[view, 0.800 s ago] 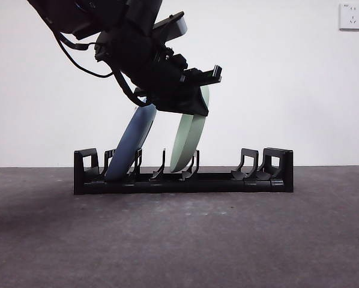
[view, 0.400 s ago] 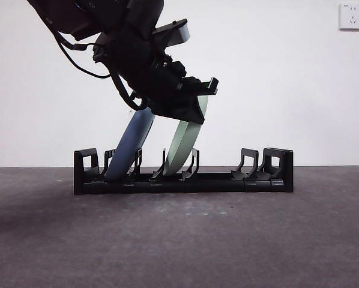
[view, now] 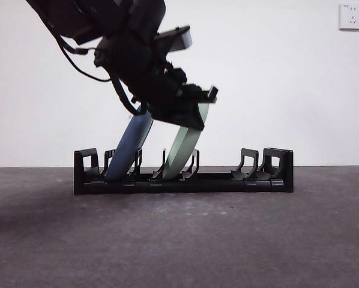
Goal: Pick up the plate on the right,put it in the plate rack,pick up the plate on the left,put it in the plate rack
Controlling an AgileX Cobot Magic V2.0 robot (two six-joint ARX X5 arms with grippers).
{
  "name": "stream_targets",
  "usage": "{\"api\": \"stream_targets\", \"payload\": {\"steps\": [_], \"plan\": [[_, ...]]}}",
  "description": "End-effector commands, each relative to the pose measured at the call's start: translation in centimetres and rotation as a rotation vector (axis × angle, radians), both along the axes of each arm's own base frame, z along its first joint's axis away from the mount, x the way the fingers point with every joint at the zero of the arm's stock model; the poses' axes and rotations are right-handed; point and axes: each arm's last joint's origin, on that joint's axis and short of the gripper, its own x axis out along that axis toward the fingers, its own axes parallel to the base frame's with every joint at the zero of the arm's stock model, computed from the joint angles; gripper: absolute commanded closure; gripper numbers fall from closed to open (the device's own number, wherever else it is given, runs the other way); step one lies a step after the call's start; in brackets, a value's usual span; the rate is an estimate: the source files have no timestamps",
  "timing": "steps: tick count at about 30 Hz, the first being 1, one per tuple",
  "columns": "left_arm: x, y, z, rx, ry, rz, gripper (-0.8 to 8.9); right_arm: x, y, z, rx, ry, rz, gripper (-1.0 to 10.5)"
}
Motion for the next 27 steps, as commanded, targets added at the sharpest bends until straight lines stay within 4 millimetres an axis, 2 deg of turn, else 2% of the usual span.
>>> {"api": "stream_targets", "payload": {"steps": [1, 12, 13, 17, 18, 27], "plan": [[0.3, -0.1, -1.1, 0.027, 0.021, 0.004, 8.22, -0.2, 0.0, -0.2, -0.010, 0.020, 0.010, 6.0], [0.3, -0.3, -1.2, 0.030, 0.023, 0.025, 8.07, -0.2, 0.0, -0.2, -0.011, 0.019, 0.011, 6.0], [0.2, -0.3, -1.2, 0.026, 0.026, 0.026, 7.94, -0.2, 0.0, -0.2, -0.011, 0.018, 0.011, 6.0], [0.0, -0.4, -1.0, 0.013, 0.036, 0.028, 6.04, -0.2, 0.0, -0.2, -0.011, 0.018, 0.011, 6.0], [-0.1, -0.5, -0.9, 0.014, 0.038, 0.025, 5.83, -0.2, 0.0, -0.2, -0.011, 0.018, 0.011, 6.0], [-1.2, 0.3, 1.6, 0.012, 0.036, 0.021, 5.84, -0.1, 0.0, -0.3, -0.012, 0.020, 0.011, 6.0]]}}
